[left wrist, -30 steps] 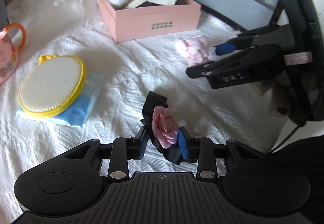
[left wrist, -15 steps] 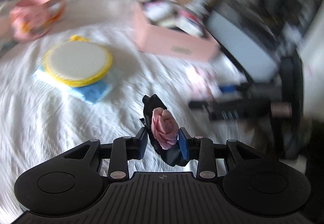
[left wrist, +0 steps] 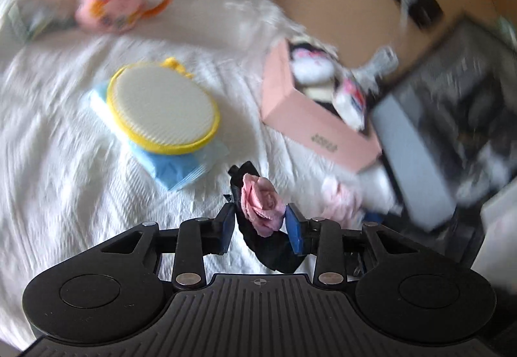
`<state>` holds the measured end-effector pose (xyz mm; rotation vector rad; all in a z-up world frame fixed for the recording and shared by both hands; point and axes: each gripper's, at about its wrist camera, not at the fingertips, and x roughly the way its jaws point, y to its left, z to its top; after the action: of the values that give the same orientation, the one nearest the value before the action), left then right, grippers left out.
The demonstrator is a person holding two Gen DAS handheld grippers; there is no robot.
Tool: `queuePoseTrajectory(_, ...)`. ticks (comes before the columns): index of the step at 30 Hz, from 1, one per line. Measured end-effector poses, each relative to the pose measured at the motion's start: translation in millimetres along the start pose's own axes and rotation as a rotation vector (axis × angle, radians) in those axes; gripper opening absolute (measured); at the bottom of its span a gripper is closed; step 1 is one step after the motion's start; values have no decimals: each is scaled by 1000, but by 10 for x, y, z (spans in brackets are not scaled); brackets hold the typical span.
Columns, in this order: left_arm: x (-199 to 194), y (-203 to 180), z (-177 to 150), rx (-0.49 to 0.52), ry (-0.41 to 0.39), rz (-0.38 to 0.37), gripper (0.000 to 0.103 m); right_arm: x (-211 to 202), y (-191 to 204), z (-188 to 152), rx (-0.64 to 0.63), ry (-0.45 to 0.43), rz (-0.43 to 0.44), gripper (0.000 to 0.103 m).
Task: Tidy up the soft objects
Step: 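Carry the rose clip and clear bag into the pink box, opening both tools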
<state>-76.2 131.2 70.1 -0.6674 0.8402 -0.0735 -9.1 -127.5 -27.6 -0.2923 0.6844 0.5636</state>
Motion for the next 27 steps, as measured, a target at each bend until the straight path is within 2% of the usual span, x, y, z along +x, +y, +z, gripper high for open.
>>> queuePoseTrajectory(1, 17, 1, -8, -1, 1, 24, 37, 3, 0, 4, -1, 1, 3, 93)
queuePoseTrajectory(4, 134, -149, -85, 160, 59, 160, 38, 10, 14, 11, -9, 5, 11, 94)
queuePoseTrajectory(6, 221, -153, -156, 185, 94, 188, 37, 9, 27, 22, -17, 7, 13, 93)
queuePoseTrajectory(8, 275, -152, -181, 176, 88, 198, 37, -12, 51, 57, -37, -6, 6, 83)
queuePoseTrajectory(11, 291, -201, -159, 217, 94, 231, 36, -87, 117, 172, -96, -73, -26, 58)
queuePoseTrajectory(13, 300, -249, -135, 266, 121, 245, 35, -70, 139, 277, -123, -48, -5, 26)
queuePoseTrajectory(14, 303, -279, -129, 294, 138, 247, 34, -69, 126, 323, -111, -35, 5, 23)
queuePoseTrajectory(17, 255, -392, -54, 368, 160, 199, 34, -188, 65, 397, -43, -58, -1, 21)
queuePoseTrajectory(20, 200, -572, 173, 425, 135, 118, 34, -387, 3, 433, 14, -93, -51, 21)
queuePoseTrajectory(24, 317, -911, 752, 511, 30, -3, 34, -668, -92, 449, 88, -142, -145, 21)
queuePoseTrajectory(27, 533, -1223, 1183, 569, -91, -94, 35, -833, -128, 437, 129, -163, -214, 21)
